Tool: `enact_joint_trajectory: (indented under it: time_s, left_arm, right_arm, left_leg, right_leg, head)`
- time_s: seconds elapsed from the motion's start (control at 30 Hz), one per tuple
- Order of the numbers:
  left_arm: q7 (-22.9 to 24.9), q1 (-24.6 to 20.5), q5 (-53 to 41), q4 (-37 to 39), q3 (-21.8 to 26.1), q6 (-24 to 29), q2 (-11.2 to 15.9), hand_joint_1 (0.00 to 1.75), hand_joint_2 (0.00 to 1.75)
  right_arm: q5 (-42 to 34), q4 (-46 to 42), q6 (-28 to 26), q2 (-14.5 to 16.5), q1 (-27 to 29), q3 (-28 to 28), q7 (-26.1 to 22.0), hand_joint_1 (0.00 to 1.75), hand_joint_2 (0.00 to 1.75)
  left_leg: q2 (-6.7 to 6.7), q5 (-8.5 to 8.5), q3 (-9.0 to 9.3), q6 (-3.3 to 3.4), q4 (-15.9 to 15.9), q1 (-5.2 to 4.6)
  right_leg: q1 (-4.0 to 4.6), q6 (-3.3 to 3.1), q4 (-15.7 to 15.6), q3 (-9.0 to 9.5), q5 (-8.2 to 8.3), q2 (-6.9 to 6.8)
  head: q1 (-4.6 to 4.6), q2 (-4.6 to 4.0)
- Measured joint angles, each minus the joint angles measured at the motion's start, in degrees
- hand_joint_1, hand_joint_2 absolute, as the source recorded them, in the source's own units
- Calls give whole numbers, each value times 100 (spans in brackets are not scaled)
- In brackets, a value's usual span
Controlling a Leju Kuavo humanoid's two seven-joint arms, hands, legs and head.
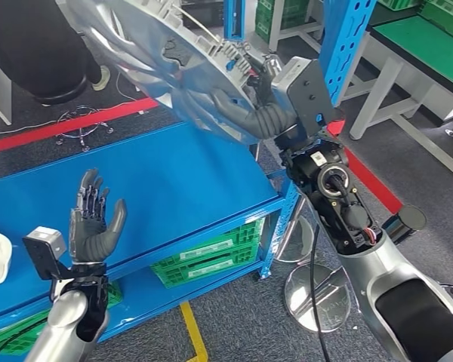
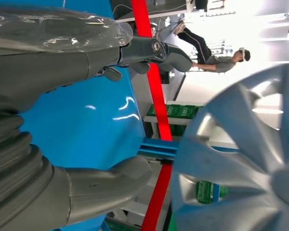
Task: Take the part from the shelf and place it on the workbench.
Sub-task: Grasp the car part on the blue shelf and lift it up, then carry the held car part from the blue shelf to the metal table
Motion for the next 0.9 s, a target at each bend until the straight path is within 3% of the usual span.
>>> enact_joint_trajectory:
  time_s: [0.9]
  left_arm:
    - [-88, -32, -136, 97, 0, -1, -115, 0, 175]
  right_arm:
    - [311, -1210, -109, -52, 335, -201, 102, 175, 175]
  left_leg:
    - [0, -1, -2, 0, 0, 0]
  right_leg:
    - [1, 0, 0, 0, -1, 0]
  head:
    - [0, 0]
